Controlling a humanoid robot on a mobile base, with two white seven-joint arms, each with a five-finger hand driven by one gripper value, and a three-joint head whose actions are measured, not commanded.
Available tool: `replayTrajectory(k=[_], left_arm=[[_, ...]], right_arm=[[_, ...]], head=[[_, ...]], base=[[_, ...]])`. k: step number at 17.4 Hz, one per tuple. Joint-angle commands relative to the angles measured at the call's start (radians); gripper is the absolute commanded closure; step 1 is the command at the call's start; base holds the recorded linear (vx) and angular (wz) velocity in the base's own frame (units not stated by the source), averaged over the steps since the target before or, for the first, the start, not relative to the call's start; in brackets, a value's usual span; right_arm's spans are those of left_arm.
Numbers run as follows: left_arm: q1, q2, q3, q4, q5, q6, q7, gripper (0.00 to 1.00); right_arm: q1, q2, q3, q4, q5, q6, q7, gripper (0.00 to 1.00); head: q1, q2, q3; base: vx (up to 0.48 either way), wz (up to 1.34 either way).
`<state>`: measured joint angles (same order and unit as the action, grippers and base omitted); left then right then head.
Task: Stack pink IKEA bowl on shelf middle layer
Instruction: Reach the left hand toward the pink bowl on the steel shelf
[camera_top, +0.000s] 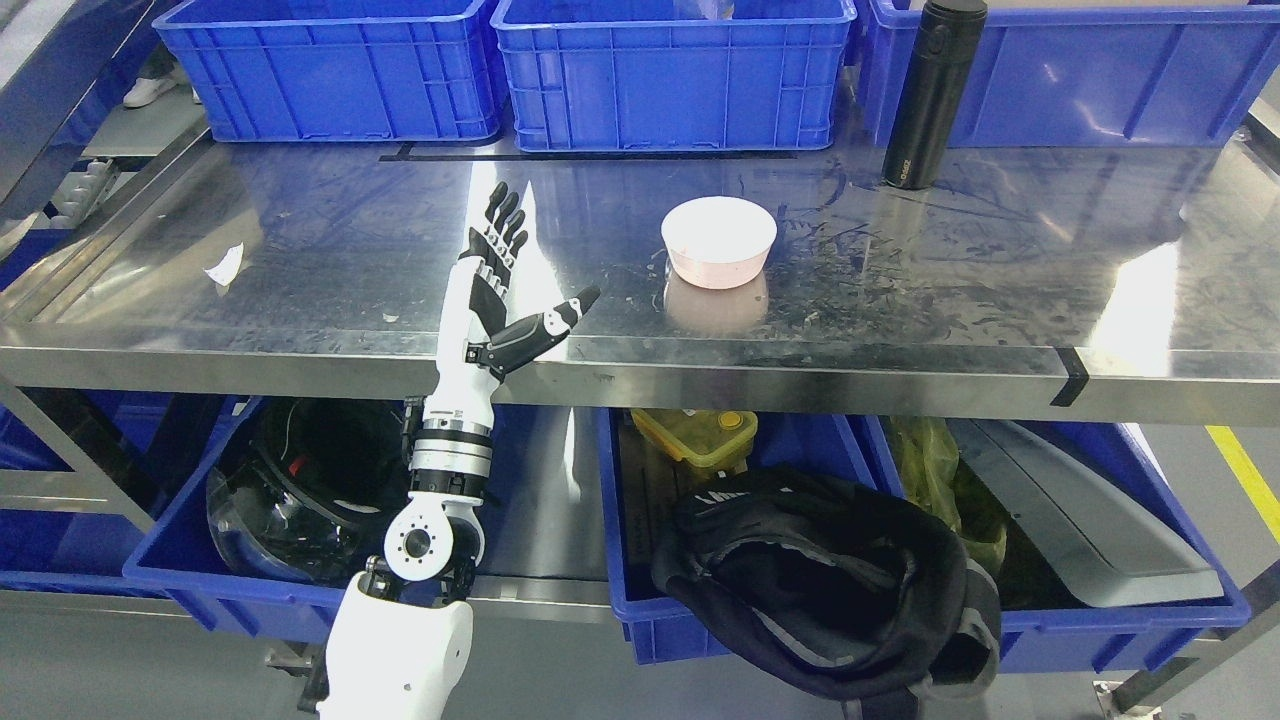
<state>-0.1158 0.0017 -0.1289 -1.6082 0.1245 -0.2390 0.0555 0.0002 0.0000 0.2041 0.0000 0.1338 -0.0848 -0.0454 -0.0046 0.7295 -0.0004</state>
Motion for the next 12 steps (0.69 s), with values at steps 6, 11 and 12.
replayTrajectory(k=[6, 11, 12], left_arm=[[-0.125, 0.179, 0.038, 0.017, -0.049, -0.002, -0.029, 0.0], [-0.327, 0.287, 0.002, 0.001, -0.367, -0.002, -0.277, 0.02], [-0.365, 0.297, -0.027, 0.002, -0.461, 0.001, -0.337, 0.02]], right_arm=[[0.015, -0.017, 0.0, -0.017, 0.0, 0.0, -0.001, 0.0], [0.015, -0.017, 0.0, -0.017, 0.0, 0.0, -0.001, 0.0], [0.015, -0.017, 0.0, -0.017, 0.0, 0.0, -0.001, 0.0]], head=[[0.0, 0.0, 0.0], [0.0, 0.0, 0.0], [0.0, 0.0, 0.0]], base=[[0.0, 0.0], [0.0, 0.0], [0.0, 0.0]])
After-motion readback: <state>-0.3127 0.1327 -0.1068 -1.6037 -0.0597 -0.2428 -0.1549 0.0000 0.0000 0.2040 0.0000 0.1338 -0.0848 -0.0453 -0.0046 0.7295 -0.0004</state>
